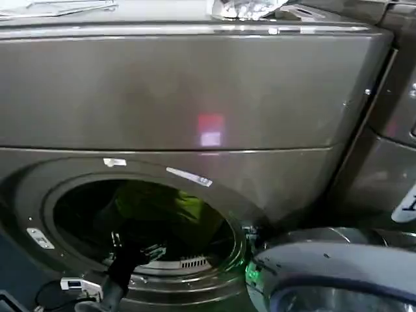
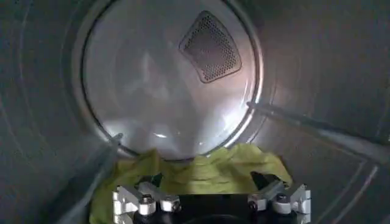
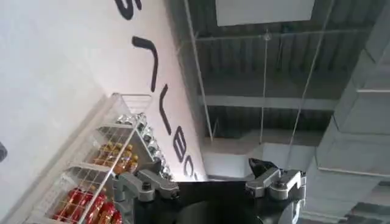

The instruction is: Grasp the clothes from the dryer.

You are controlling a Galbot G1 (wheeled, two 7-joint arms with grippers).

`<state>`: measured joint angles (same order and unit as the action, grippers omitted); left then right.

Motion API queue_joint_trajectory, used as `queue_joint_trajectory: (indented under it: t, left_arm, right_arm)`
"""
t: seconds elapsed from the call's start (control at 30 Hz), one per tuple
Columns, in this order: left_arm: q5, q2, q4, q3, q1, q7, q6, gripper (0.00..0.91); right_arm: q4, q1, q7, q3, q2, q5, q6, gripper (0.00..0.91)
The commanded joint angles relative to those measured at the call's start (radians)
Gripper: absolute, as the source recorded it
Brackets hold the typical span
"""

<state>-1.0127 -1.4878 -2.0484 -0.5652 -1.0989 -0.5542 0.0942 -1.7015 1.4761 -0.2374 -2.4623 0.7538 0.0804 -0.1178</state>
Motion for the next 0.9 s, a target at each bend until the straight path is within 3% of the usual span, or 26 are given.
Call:
queue_joint_trajectory:
  t: [0.03, 0.2, 0.37, 0.9]
  left_arm:
    - [-0.283, -0.092, 0.247, 0.003, 0.320, -0.376, -0.128, 0.907]
    - [-0.391, -0.148, 0.335, -0.011, 0.421, -0.648, -0.171, 0.907]
    - [-0.400, -0.170, 0.476, -0.010, 0.542, -0.792, -0.200, 0.907]
    - [-0.412, -0.165, 0.914, -0.018, 0.764, -0.796, -0.234, 0.907]
  right_arm:
    - [-0.018, 0.096, 0.004, -0.091, 0.010, -0.003, -0.002, 0.907]
    - [-0.016, 0.120, 0.009, -0.110, 0.012, -0.003, 0.010, 0.907]
    - [-0.024, 0.119, 0.008, -0.102, 0.019, 0.028, 0.018, 0.907]
    - [-0.035, 0.109, 0.002, -0.068, 0.019, 0.033, 0.017, 0.907]
